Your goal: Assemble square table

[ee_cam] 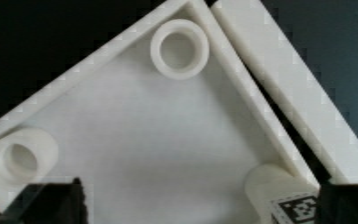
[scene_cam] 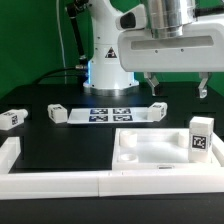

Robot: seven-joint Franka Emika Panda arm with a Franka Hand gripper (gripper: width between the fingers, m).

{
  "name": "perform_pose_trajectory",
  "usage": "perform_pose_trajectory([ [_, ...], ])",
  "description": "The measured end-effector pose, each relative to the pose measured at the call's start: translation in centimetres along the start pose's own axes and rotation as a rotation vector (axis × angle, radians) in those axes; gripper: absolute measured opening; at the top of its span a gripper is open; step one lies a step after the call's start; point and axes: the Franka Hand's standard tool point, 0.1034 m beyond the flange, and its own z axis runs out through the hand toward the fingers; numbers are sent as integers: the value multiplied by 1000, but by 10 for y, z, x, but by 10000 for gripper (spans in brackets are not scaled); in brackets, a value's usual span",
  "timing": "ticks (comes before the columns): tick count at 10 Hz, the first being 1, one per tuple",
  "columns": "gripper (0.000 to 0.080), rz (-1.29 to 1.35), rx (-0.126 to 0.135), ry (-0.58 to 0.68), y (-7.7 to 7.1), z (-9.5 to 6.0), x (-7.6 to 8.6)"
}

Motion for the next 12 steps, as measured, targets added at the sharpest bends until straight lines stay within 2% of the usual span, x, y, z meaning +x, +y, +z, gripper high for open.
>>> perform_pose_trajectory([
  [1, 649, -96, -9, -16, 4, 2, -2],
  [2, 649, -140, -42, -96, 17, 8, -14],
  [3, 649, -127, -62, -163, 32, 12, -20],
  [4, 649, -91, -68, -214, 43, 17, -24],
  [6, 649, -94, -67, -215, 41, 16, -20],
  [8, 649, -79, -99, -351, 53, 18, -26],
  [9, 649, 15, -79, -512, 67, 24, -41],
  [10, 649, 52, -72, -563, 77, 29, -50],
  [11, 649, 53, -88, -627, 82, 33, -69],
  [12, 649, 58, -103, -712, 85, 32, -69],
])
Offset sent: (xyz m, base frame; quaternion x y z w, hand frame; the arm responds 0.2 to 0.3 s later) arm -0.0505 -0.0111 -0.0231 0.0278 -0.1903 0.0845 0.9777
